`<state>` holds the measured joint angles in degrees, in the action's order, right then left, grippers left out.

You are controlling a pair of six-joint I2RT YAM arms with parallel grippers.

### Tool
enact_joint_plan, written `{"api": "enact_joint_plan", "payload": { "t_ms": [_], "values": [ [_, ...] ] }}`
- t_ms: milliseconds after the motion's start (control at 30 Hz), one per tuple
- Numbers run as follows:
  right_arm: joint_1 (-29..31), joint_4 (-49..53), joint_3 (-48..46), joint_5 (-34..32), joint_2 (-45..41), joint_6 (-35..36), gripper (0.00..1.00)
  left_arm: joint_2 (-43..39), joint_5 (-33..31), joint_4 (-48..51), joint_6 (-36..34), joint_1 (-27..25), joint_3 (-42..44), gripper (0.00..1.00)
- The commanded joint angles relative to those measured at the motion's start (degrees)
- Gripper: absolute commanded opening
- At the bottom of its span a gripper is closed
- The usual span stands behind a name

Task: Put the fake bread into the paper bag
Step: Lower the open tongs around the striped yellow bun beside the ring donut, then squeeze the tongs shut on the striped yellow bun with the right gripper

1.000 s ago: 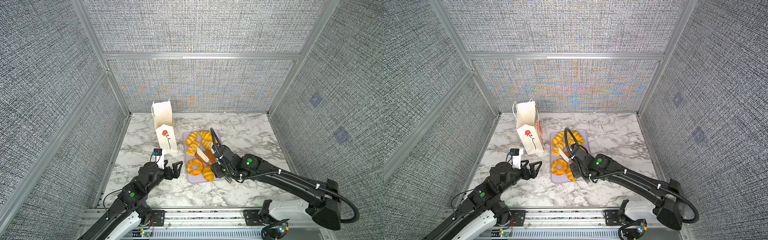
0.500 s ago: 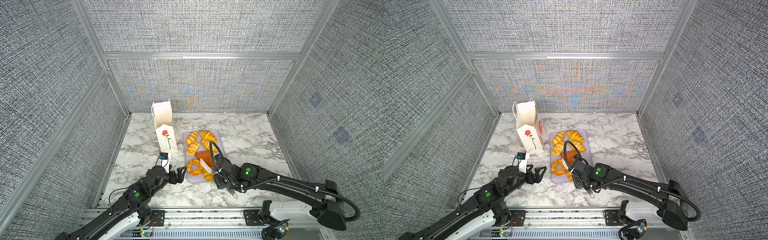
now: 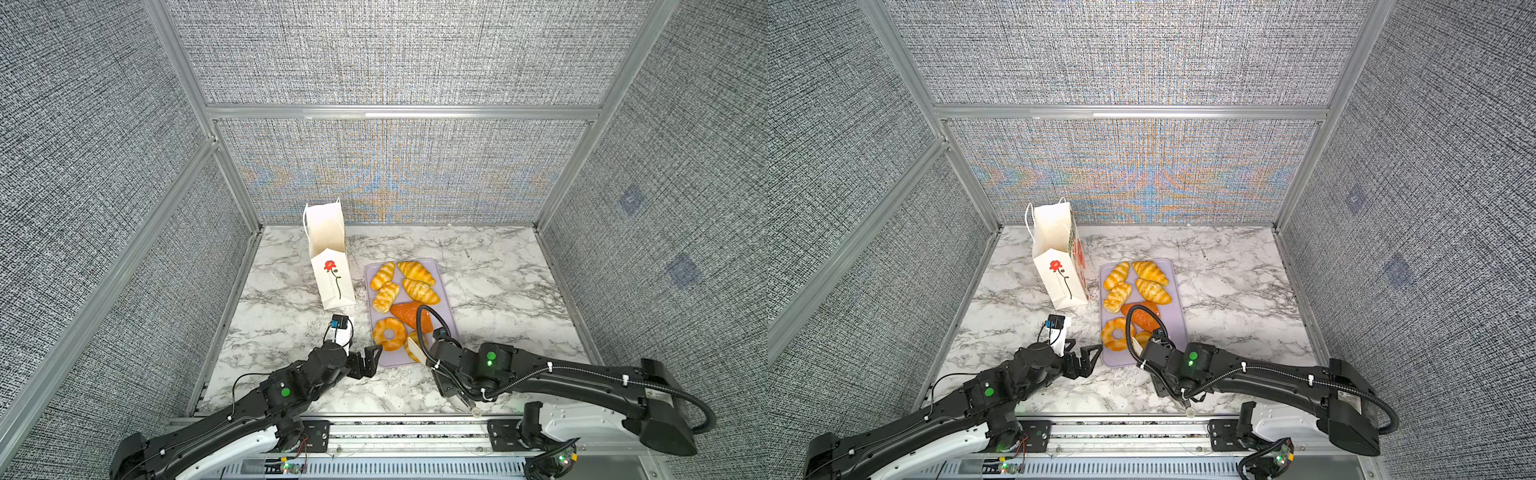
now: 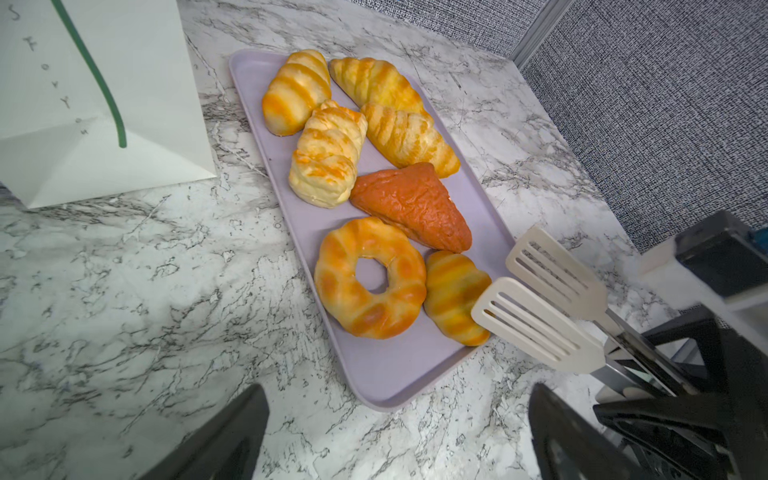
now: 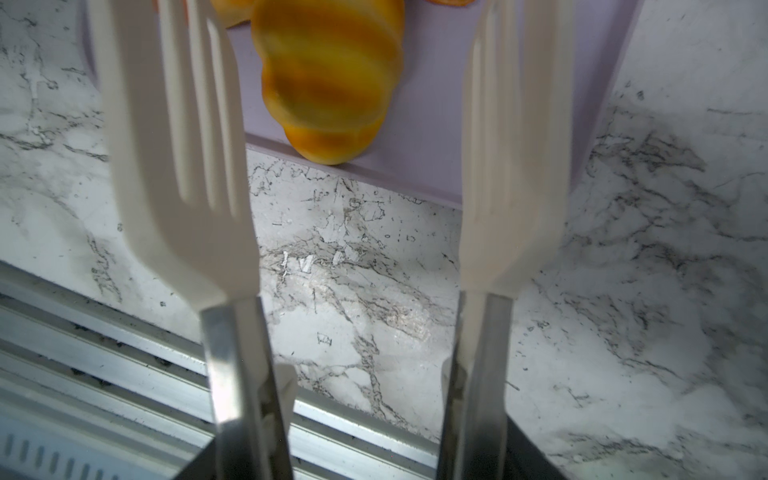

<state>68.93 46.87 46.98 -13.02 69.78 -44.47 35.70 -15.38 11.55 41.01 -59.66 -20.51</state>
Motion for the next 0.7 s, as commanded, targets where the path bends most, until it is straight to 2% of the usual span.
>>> {"api": "enact_joint_plan", "payload": {
  "t_ms": [0, 433, 667],
  "values": [
    [0.33, -0.44, 0.18, -0.21, 0.86, -1.6, 0.64, -0.18, -2.25, -1.99, 1.26, -0.66, 0.21, 0.99],
    [0.34, 0.4, 1.52, 0.45, 7.13, -1.26, 0.65, -0.04, -4.04, -0.84, 1.72, -2.52, 0.21, 0.99],
    [-1.3, 2.27, 1.03, 0.35, 7.45, 0.03, 0.58, 0.9, -4.42, -0.96, 1.61, -2.83, -0.07, 0.99]
  ]
}}
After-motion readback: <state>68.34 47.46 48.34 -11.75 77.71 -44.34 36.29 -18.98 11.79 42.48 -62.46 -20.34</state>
